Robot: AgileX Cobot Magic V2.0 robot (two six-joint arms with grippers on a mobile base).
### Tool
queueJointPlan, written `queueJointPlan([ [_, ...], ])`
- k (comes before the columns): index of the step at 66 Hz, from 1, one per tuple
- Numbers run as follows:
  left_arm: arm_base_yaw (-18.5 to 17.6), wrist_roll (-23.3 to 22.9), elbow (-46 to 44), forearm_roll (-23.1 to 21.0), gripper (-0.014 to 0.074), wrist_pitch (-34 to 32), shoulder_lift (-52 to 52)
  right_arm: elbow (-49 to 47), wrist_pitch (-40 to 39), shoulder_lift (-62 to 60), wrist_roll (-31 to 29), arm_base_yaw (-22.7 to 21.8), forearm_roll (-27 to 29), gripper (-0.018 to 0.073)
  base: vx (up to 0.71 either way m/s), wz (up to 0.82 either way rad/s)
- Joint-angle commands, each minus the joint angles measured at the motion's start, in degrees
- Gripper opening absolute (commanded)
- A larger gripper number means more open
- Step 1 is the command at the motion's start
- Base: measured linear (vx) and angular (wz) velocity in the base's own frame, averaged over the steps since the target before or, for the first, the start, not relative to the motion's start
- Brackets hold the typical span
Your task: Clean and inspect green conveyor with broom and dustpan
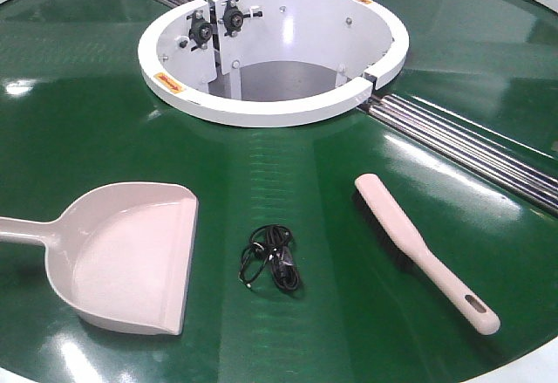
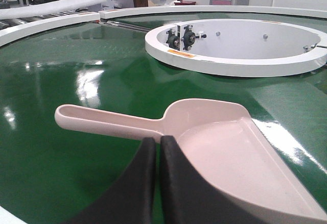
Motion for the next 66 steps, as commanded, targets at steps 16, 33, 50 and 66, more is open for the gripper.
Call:
queueJointPlan([
  [16,0.2,-3.3,-0.1,-4.3,-0.0006,-8.2,-0.8,0.2,-4.0,-0.6,-0.1,-0.3,-0.4,-0.0009,0.00,0.00],
  [33,0.2,-1.3,-12.6,-4.4,-0.0006,-8.8,0.3,0.2,-4.0,-0.6,-0.1,-0.3,-0.4,-0.0009,0.00,0.00],
  [50,0.2,1.9,-28.7,-0.7,-0.0006,11.8,19.2,0.2,-4.0,-0.6,-0.1,-0.3,-0.4,-0.0009,0.00,0.00],
  [66,0.2,1.9,-32.0,-0.7,-0.0006,16.1,34.3,0.2,-4.0,-0.6,-0.1,-0.3,-0.4,-0.0009,0.00,0.00],
])
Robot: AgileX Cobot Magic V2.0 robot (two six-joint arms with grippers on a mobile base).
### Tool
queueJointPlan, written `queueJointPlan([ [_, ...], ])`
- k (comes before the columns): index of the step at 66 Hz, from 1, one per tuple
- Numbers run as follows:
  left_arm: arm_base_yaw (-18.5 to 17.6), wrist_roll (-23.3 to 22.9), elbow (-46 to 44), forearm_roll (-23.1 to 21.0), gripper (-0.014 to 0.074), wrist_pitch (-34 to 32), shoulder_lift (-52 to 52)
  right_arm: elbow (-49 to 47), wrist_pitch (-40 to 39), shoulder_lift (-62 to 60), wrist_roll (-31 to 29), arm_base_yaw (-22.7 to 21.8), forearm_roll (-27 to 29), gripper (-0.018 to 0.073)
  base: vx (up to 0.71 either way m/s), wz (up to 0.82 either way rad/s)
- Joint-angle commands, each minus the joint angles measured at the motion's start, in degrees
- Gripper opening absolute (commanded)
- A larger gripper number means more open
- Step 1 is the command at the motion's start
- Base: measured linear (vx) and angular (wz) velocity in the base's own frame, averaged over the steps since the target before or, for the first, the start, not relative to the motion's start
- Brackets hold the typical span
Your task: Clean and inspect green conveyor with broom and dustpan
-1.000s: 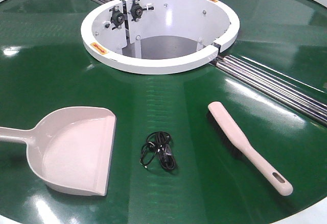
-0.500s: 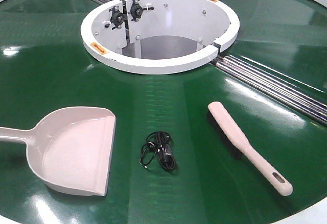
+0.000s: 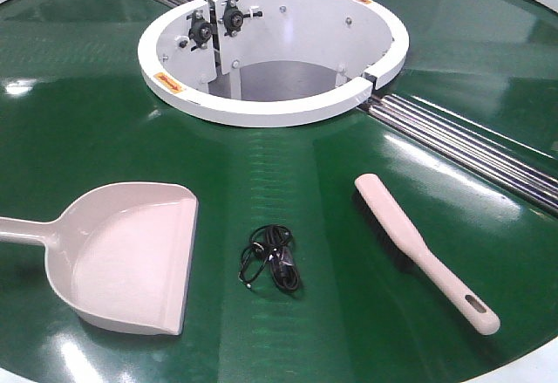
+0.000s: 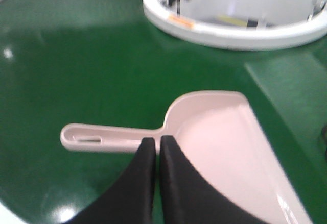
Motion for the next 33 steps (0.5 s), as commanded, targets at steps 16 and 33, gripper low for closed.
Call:
queueJointPlan([
  [16,0.2,-0.1,-1.9,0.0,-0.0003,-4.3,9.3,0.2,-4.0,-0.6,-0.1,-0.3,-0.4,-0.0009,0.00,0.00],
  [33,0.2,1.0,-2.1,0.0,0.0109,-5.7,9.7,0.2,-4.0,-0.6,-0.1,-0.3,-0.4,-0.0009,0.00,0.00],
])
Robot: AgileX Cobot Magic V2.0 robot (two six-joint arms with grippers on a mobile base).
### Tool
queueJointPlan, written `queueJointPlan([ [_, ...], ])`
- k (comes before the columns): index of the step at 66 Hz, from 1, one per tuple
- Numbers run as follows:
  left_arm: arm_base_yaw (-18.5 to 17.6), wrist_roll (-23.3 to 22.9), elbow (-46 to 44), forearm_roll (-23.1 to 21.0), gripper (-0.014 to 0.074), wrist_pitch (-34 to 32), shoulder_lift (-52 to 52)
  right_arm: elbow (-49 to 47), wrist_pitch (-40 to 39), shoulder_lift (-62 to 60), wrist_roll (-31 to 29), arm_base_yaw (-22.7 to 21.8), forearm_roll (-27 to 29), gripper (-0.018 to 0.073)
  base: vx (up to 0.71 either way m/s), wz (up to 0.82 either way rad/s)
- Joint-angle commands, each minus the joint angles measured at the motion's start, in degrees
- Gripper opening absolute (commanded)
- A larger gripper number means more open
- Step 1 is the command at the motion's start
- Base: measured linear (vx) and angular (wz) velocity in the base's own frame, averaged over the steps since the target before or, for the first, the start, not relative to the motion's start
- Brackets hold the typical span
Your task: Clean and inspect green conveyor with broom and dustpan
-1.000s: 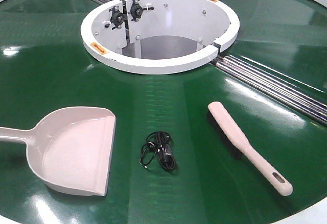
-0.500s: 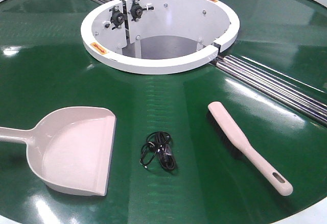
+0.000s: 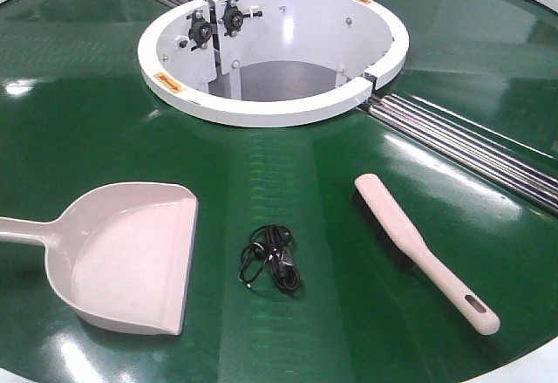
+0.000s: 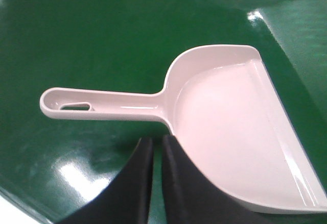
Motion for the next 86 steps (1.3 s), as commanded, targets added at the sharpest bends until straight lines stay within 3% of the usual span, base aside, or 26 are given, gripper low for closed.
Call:
queueJointPlan([
  [1,0.2,0.5,-2.1,0.0,0.0122,-4.3,0.2,0.2,-4.0,-0.6,-0.1,-0.3,-0.4,-0.0009,0.00,0.00],
  [15,0.2,0.5,-2.1,0.4,0.0402,-3.7,0.2,0.2,-4.0,-0.6,-0.1,-0.3,-0.4,-0.0009,0.00,0.00],
  [23,0.2,0.5,-2.1,0.6,0.0511,-4.2,0.2,0.2,-4.0,-0.6,-0.1,-0.3,-0.4,-0.0009,0.00,0.00],
  [37,0.2,1.1,-2.7,-5.9,0.0533,-3.7,0.2,0.2,-4.0,-0.6,-0.1,-0.3,-0.4,-0.0009,0.00,0.00],
  [46,0.2,7.2,-10.1,-5.4,0.0533,6.1,4.4,0.2,-4.0,-0.6,-0.1,-0.3,-0.4,-0.0009,0.00,0.00],
  [51,0.2,12.2,-16.4,-5.4,0.0533,12.5,8.7,0.2,-4.0,-0.6,-0.1,-0.3,-0.4,-0.0009,0.00,0.00],
  [59,0.0,27.1,-24.8,-5.4,0.0533,19.1,17.2,0.2,-4.0,-0.6,-0.1,-0.3,-0.4,-0.0009,0.00,0.00],
  [65,0.0,35.0,-29.6,-5.4,0.0533,22.8,23.2,0.2,-4.0,-0.6,-0.1,-0.3,-0.4,-0.0009,0.00,0.00],
  [78,0.0,46.0,-34.0,-5.6,0.0533,22.3,32.0,0.2,-4.0,-0.7,-0.1,-0.3,-0.4,-0.0009,0.00,0.00],
  [86,0.0,60.0,-34.2,-5.1,0.0533,25.4,33.9,0.2,-4.0,-0.7,-0.1,-0.3,-0.4,-0.0009,0.00,0.00],
])
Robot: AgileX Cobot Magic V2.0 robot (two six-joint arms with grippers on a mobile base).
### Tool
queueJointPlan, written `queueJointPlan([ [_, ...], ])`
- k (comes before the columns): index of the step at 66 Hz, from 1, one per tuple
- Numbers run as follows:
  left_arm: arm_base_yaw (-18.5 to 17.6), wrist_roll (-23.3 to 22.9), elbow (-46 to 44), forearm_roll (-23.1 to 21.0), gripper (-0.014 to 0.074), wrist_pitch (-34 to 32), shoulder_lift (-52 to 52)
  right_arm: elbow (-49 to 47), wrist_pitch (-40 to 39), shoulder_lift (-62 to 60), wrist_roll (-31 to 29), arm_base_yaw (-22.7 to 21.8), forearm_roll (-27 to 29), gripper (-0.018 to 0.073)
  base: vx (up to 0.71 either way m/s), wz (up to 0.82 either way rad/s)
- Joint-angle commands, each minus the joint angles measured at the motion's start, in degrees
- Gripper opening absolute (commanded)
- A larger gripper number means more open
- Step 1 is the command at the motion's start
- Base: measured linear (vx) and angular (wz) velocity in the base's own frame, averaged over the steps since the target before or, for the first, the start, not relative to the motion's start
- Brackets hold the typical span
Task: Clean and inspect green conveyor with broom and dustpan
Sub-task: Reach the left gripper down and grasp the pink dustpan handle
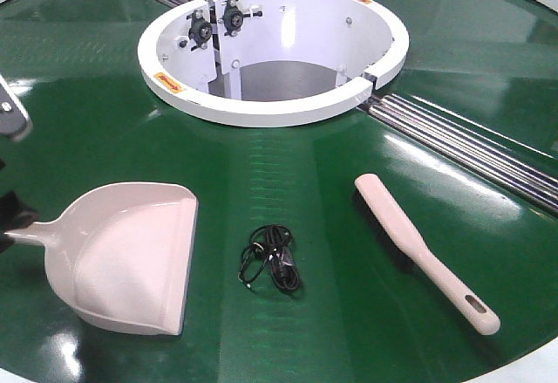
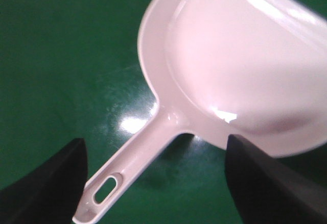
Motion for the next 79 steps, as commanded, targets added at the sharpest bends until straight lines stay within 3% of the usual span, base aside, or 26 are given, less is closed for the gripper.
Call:
queueJointPlan([
  [1,0.0,11.7,-2.0,0.0,0.0533,0.6,-0.3,0.2,-4.0,-0.7,-0.1,-0.3,-0.4,-0.0009,0.00,0.00],
  [8,0.0,19.5,-2.0,3.2,0.0533,1.6,0.9,0.2,-4.0,-0.7,-0.1,-0.3,-0.4,-0.0009,0.00,0.00],
  [34,0.0,20.8,-3.4,9.9,0.0533,1.7,12.4,0.2,-4.0,-0.7,-0.1,-0.3,-0.3,-0.0009,0.00,0.00],
  [55,0.0,21.1,-11.0,9.9,0.0533,6.0,18.9,0.2,-4.0,-0.7,-0.1,-0.3,-0.3,-0.0009,0.00,0.00],
  [62,0.0,23.6,-11.9,9.8,0.0533,7.7,20.4,0.2,-4.0,-0.6,-0.1,-0.4,-0.3,-0.0009,0.00,0.00],
  [79,0.0,25.5,-11.9,11.4,0.0533,6.4,22.9,0.2,-4.0,-0.6,-0.1,-0.4,-0.3,-0.0009,0.00,0.00],
])
